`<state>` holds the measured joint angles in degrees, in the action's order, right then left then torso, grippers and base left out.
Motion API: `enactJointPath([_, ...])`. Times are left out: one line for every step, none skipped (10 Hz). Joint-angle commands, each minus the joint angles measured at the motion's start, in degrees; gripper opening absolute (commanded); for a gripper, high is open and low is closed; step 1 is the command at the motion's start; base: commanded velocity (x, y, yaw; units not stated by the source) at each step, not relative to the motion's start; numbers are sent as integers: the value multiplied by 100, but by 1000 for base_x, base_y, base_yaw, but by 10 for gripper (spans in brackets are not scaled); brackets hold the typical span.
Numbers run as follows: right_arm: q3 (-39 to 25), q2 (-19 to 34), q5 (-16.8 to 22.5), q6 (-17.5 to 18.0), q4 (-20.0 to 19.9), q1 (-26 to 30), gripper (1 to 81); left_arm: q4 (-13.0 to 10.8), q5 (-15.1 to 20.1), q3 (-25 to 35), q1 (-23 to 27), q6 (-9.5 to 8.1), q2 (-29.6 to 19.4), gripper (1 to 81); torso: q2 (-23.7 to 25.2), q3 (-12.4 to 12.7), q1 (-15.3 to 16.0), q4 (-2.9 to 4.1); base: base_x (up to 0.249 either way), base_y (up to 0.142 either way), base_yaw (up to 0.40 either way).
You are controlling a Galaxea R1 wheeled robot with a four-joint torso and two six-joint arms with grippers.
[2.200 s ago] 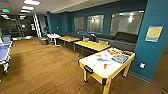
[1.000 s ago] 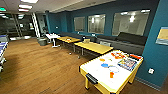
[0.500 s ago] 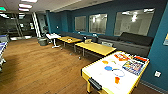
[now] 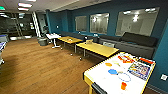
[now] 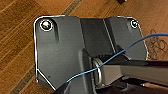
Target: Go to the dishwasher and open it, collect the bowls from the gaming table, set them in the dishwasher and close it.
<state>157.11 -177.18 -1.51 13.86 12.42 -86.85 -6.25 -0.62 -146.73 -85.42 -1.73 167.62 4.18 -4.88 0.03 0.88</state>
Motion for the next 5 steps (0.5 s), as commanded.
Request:
enactJointPath([-33, -13, 274, -33, 41, 286, 811, -51, 299, 30, 302, 6, -26, 811, 0, 0, 0, 0, 202, 80, 0])
enactJointPath([-33, -13, 274, -24, 41, 286, 811, -51, 299, 30, 302, 6, -26, 811, 2, 0, -2, 0, 202, 80, 0])
enactJointPath([-33, -13, 274, -33, 41, 286, 811, -51, 299, 30, 302, 6, -26, 811, 2, 0, -2, 0, 202, 77, 0])
enactJointPath([-33, -22, 274, -33, 41, 277, 811, -51, 299, 30, 302, 6, -26, 811, 2, 0, -3, 0, 202, 76, 0])
enactJointPath([-33, -22, 274, -33, 41, 277, 811, -51, 299, 30, 302, 6, -26, 811, 2, 0, -3, 0, 202, 76, 0])
